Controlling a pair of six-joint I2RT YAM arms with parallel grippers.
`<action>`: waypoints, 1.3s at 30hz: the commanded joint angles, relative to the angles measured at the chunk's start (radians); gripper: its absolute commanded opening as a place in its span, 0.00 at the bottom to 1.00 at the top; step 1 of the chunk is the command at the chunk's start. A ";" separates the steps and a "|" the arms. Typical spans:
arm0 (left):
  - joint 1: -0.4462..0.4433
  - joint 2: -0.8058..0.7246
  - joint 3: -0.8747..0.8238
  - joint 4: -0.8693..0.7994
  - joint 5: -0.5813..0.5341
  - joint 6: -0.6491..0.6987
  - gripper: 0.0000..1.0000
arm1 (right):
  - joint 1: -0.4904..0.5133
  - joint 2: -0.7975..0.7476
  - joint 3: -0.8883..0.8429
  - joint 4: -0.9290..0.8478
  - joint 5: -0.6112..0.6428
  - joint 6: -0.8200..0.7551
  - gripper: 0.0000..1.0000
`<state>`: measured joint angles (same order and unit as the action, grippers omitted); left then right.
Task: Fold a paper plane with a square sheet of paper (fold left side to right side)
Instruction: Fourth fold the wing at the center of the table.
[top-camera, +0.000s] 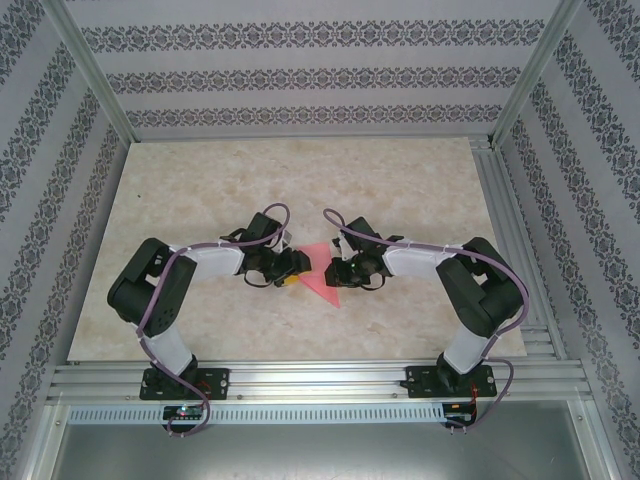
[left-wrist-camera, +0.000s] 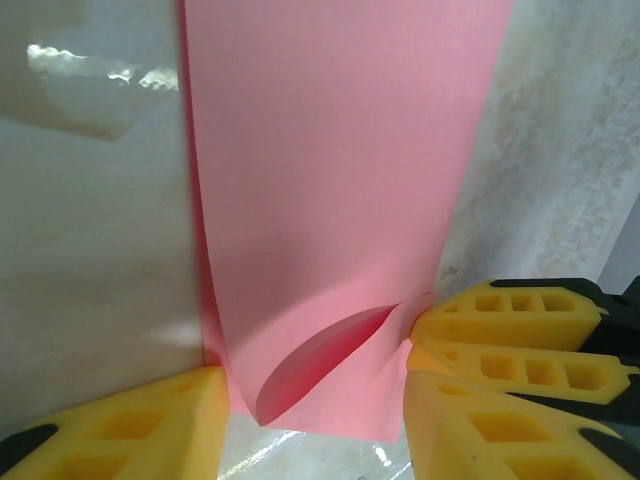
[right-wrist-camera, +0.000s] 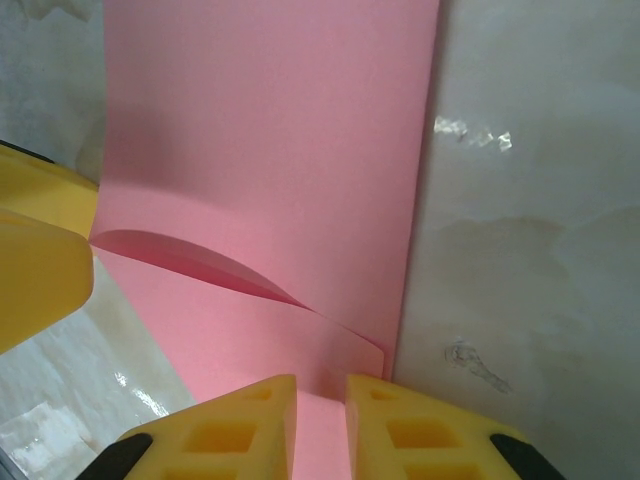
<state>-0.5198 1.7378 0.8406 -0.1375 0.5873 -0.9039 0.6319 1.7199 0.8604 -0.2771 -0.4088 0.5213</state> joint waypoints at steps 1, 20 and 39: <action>-0.010 0.008 0.025 0.036 0.009 -0.013 0.50 | -0.012 -0.002 0.018 -0.003 0.016 -0.017 0.21; -0.019 -0.012 0.042 0.018 -0.001 -0.027 0.07 | -0.007 -0.130 -0.014 0.005 0.081 -0.039 0.32; -0.025 -0.044 0.061 -0.038 -0.001 -0.064 0.03 | 0.420 -0.174 -0.027 -0.161 0.728 -0.127 0.40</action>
<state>-0.5327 1.7229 0.8783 -0.1513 0.5869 -0.9520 1.0344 1.5105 0.7986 -0.3996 0.1883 0.4252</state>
